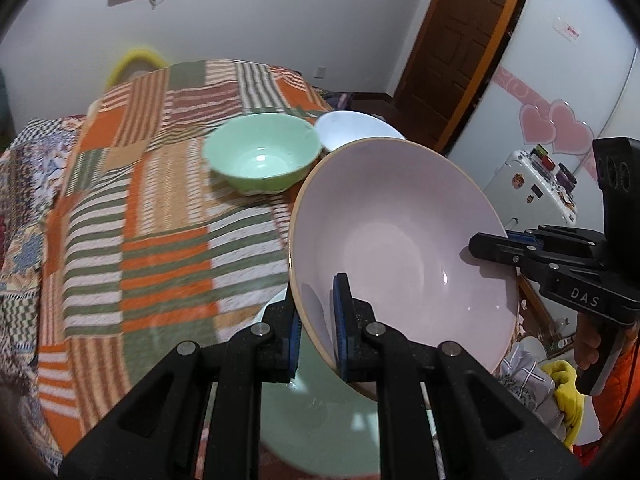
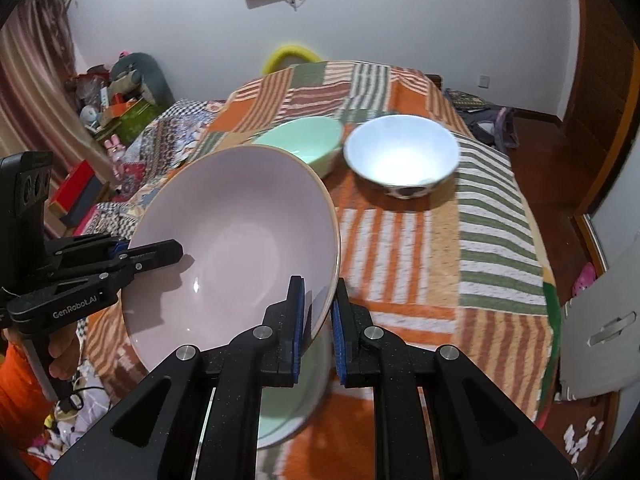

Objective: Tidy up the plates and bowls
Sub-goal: 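Lift the pink bowl with the left gripper and carry it beside the plate stack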

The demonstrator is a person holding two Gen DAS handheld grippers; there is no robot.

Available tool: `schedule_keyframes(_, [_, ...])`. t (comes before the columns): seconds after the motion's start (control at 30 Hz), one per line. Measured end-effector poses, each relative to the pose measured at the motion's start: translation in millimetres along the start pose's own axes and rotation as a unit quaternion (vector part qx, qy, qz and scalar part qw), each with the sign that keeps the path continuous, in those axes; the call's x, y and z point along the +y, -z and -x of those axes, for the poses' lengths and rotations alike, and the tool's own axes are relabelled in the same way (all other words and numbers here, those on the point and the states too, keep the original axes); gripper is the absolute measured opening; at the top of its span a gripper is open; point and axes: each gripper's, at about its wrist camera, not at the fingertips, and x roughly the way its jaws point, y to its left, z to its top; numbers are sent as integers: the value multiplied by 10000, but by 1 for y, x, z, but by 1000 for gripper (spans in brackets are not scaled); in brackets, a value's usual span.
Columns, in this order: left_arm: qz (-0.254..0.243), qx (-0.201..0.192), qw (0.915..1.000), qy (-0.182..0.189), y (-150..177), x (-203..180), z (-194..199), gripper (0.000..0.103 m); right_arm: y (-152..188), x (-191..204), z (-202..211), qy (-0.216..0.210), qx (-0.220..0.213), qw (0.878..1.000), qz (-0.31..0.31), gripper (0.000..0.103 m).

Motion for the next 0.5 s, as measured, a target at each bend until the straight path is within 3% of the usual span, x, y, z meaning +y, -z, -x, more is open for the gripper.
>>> schedule_keyframes(0.5, [631,-124,9961,-605,62,71,63,14,7,90,-28,-550,220,9960,674,12])
